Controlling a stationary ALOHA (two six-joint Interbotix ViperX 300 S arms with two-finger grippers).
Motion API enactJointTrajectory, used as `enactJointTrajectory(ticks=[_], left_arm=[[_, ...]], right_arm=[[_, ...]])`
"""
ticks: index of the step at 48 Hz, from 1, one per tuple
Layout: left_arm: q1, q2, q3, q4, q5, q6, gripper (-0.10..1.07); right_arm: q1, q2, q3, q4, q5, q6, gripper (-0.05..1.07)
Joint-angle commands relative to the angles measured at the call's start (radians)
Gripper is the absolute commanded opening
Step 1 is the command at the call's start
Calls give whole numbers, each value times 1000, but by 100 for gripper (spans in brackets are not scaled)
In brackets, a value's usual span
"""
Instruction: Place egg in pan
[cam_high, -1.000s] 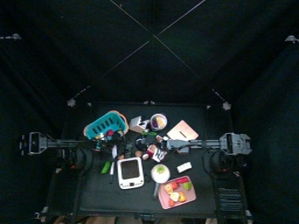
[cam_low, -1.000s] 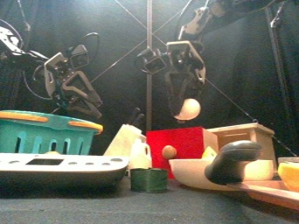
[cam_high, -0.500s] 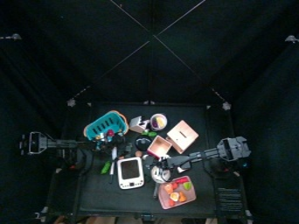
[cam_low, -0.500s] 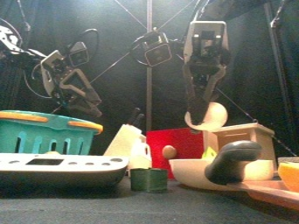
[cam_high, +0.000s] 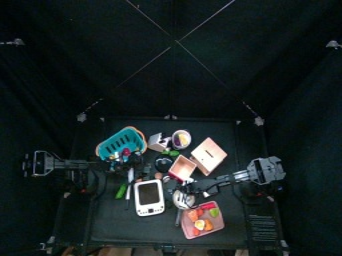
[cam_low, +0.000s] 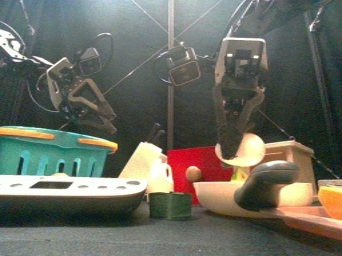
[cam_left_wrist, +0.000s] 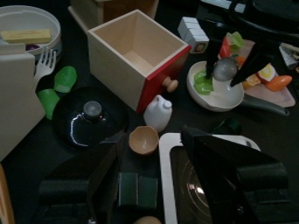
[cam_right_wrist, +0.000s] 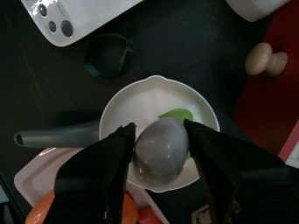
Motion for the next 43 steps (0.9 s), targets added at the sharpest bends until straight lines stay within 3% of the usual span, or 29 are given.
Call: enactJointTrajectory(ticks=[1, 34, 43], left_arm=[[0, 2, -21, 2, -8, 2, 89], [0, 3, -20, -2, -8, 2, 89], [-5, 17, -28, -2, -14, 2, 89]], right_arm=[[-2, -21, -8, 2, -5, 0, 91], [-6, -21, -32, -2, 21, 5, 93], [-15, -81, -23, -18, 28, 5, 93]])
